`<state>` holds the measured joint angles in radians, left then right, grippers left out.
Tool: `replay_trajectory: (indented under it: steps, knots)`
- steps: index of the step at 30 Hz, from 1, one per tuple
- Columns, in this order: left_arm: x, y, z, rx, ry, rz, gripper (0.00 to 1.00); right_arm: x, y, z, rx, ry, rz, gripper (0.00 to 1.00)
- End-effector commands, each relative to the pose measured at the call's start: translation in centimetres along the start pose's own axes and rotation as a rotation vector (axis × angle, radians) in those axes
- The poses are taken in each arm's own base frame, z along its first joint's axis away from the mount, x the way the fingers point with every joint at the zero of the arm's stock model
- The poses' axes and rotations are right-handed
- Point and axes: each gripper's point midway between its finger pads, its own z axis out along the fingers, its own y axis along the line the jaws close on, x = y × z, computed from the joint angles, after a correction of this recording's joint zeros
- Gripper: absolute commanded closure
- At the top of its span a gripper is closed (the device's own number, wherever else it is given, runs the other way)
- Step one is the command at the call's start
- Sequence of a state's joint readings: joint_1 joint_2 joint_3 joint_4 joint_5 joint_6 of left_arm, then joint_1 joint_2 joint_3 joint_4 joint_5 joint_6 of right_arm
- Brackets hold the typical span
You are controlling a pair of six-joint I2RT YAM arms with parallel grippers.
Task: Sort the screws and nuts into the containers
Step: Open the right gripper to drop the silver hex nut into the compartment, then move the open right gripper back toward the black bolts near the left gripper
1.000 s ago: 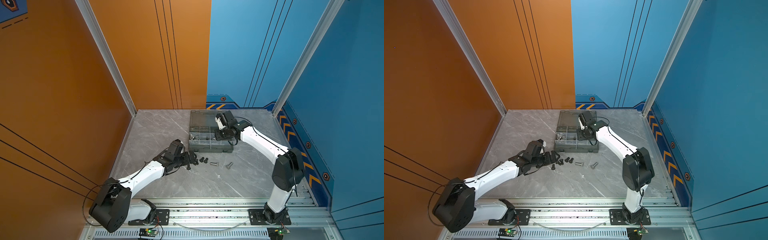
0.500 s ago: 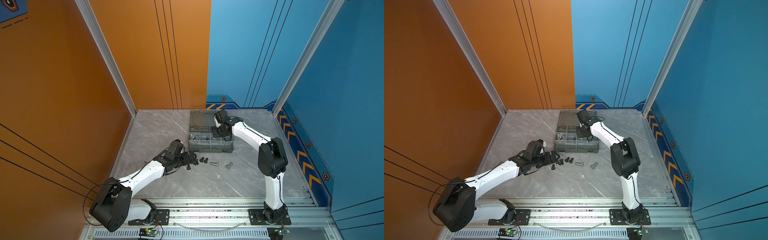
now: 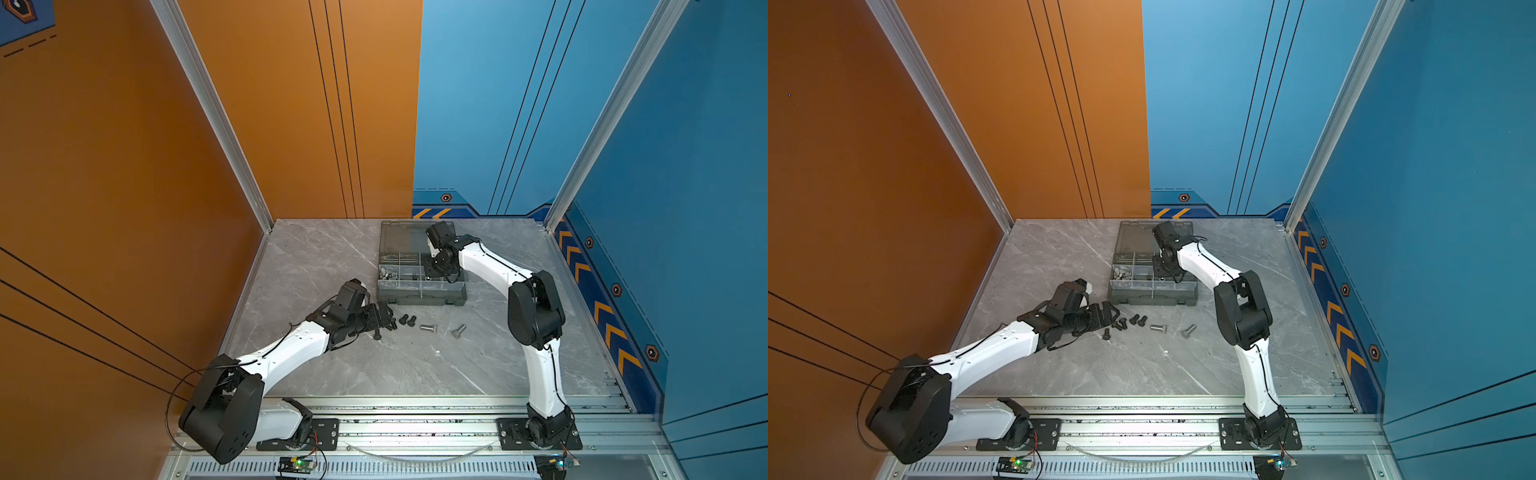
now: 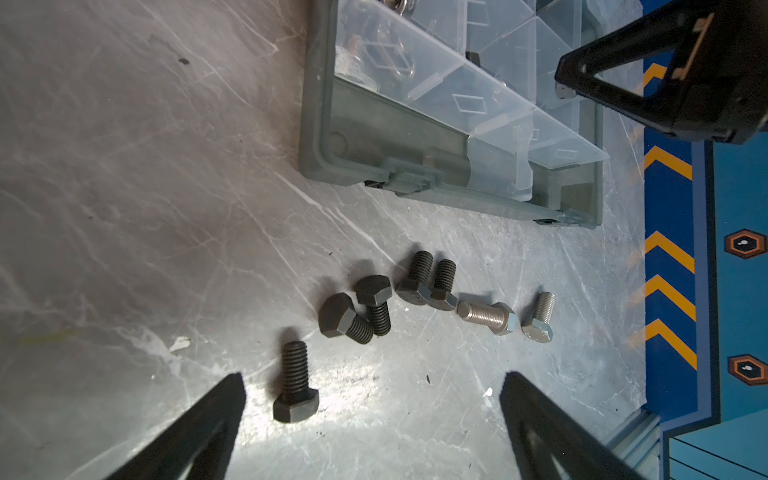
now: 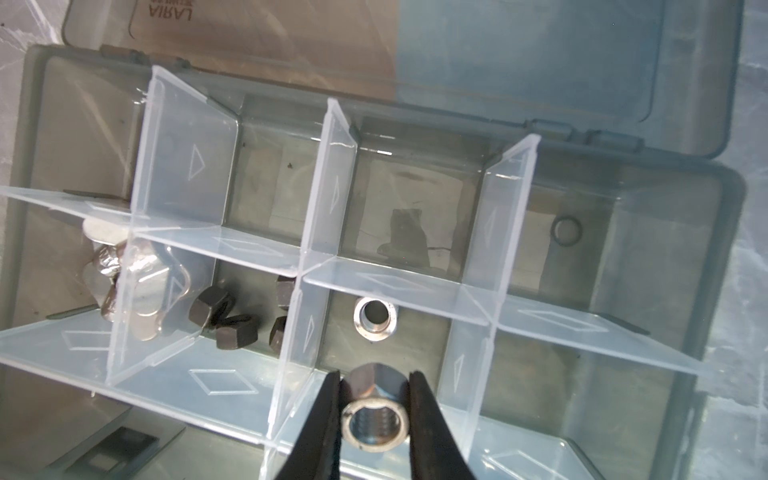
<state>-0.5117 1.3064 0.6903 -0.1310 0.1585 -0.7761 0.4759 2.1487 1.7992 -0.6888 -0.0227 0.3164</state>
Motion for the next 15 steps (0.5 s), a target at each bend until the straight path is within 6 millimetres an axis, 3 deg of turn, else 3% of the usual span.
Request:
replay_trajectory:
  steps: [1,7,15]
  knots:
    - [0.1,0.4,-0.4,-0.018,0.003,-0.003,0.02,-0.4,-0.3,-0.6,0.003,0.007,0.022,0.68]
    - [0.0,0.2,-0.5,-0.015,0.001,-0.002,0.02,-0.5,-0.4,-1.2,0.01,0.005,0.014,0.58]
    - [0.0,0.4,-0.9,-0.023,-0.01,-0.001,0.02,0.6,-0.3,-4.3,-0.021,0.0,-0.078,0.54]
